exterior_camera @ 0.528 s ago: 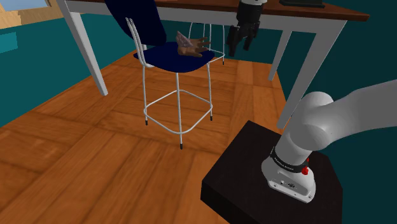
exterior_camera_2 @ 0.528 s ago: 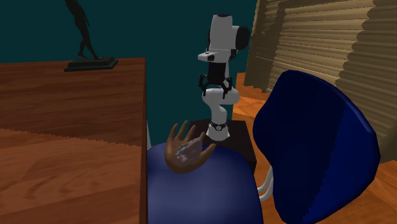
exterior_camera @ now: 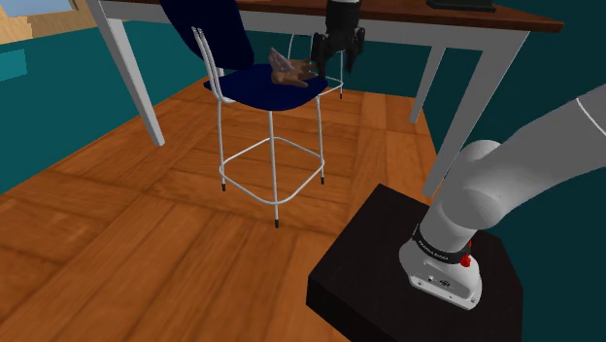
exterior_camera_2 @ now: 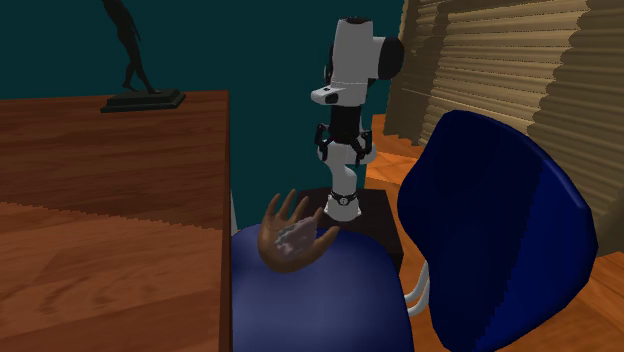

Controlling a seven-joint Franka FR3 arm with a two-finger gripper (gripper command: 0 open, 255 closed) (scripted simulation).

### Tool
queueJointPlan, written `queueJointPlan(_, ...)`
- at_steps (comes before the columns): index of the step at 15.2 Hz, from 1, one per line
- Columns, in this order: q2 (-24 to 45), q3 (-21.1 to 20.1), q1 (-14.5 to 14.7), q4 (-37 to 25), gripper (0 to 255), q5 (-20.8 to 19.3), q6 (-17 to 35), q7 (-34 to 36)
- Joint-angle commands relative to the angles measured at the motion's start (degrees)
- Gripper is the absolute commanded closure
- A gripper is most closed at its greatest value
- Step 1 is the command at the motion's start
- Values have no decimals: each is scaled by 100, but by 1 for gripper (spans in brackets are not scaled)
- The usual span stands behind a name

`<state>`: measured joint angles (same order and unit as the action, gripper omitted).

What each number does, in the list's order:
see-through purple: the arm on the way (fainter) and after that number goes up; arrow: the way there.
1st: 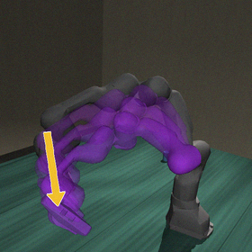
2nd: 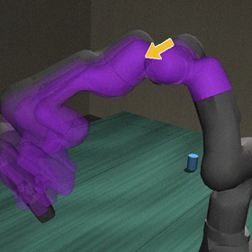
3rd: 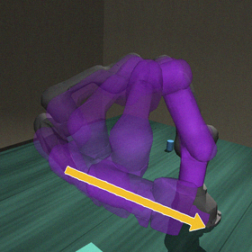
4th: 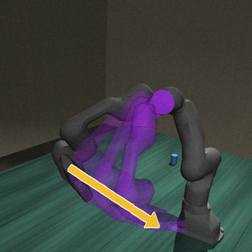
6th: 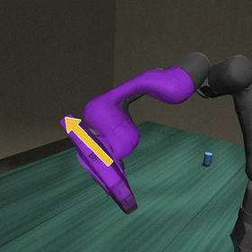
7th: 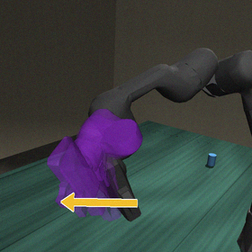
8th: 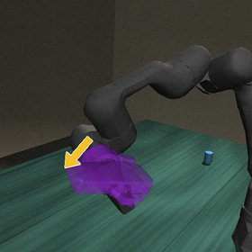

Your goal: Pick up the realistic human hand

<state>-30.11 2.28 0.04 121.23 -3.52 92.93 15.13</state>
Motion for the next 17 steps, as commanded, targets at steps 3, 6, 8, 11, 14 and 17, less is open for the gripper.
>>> queueJointPlan(3,1102,-54,-69,-965,0,123,-88,479)
queueJointPlan(6,1924,-59,-110,-1778,0,208,-239,811)
queueJointPlan(8,2483,-45,-136,-2377,0,267,-383,1019)
queueJointPlan(11,3355,-4,-181,-3386,0,366,-675,1312)
queueJointPlan(14,4305,58,-241,-4591,0,489,-1082,1586)
queueJointPlan(17,5152,106,-317,-5762,0,606,-1523,1793)
